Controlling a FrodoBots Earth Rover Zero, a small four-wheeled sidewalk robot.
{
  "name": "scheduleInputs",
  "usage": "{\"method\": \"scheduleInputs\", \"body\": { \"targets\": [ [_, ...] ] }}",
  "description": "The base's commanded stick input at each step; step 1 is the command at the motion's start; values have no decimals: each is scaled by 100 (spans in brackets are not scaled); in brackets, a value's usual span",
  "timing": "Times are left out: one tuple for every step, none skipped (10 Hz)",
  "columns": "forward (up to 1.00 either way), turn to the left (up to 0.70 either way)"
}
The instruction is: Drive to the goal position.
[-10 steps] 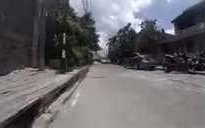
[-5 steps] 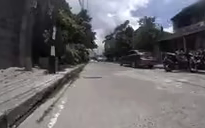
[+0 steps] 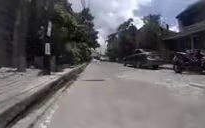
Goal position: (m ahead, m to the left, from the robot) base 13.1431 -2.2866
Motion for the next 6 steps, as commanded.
{"method": "scheduleInputs", "body": {
  "targets": [
    [100, 0],
    [100, 0],
    [100, 0],
    [100, 0],
    [100, 0],
    [100, 0]
  ]
}}
